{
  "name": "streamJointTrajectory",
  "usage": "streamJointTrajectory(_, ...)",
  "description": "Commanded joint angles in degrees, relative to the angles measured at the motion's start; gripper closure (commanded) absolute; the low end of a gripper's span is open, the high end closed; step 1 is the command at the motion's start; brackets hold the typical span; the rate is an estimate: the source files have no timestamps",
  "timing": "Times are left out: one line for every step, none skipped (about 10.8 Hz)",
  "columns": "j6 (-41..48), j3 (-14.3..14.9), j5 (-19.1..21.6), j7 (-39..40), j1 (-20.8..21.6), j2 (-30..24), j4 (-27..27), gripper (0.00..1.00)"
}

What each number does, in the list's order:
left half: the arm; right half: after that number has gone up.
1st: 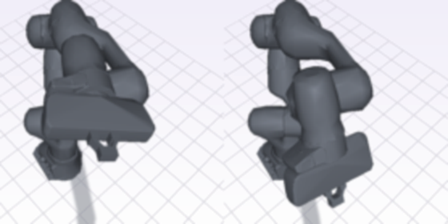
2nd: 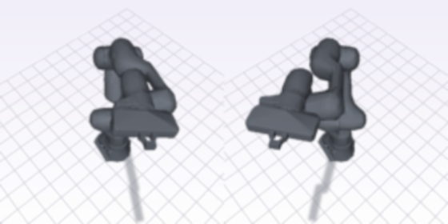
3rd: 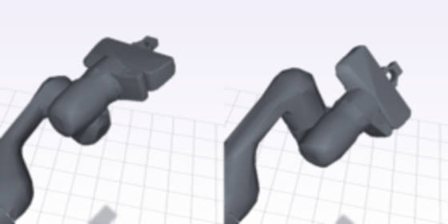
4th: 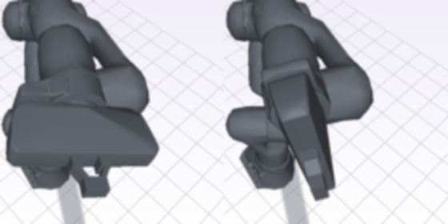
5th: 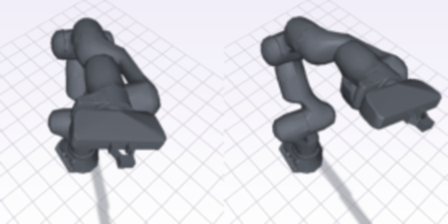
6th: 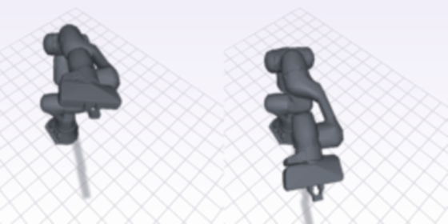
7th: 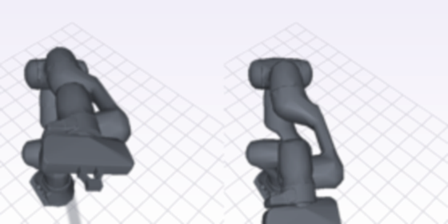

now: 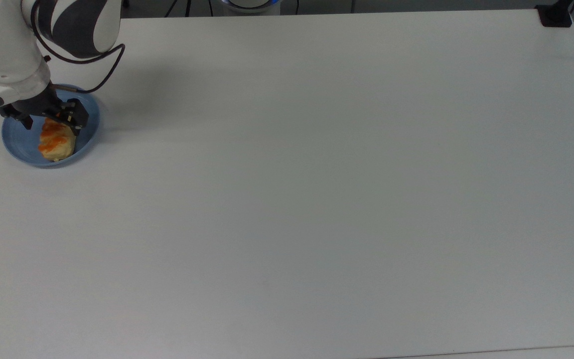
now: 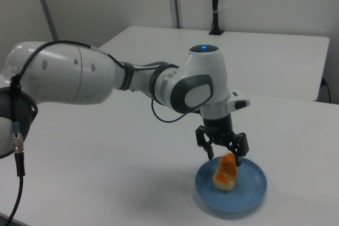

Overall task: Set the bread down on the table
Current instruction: 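Close the gripper on the bread with orange topping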

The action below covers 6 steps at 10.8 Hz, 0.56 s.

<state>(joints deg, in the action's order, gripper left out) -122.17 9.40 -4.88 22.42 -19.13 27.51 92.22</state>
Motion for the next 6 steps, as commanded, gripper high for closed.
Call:
streamJointTrajectory(-1.06,-0.25,1.10,4.11,-1.08,0.53,0.15,0.16)
streamJointTrajectory(-1.14,-0.25,1.10,4.12,-1.08,0.97,0.50,0.18)
streamJointTrajectory(-1.67,-0.43,1.10,4.12,-1.08,1.14,0.85,0.29)
streamJointTrajectory(-2.11,-0.43,1.10,4.21,-1.08,1.15,1.37,0.37)
streamJointTrajectory(-2.20,-0.43,1.10,4.30,-1.08,1.15,1.82,0.39)
streamJointTrajectory(-2.20,-0.34,1.02,4.30,-1.17,1.15,2.43,0.40)
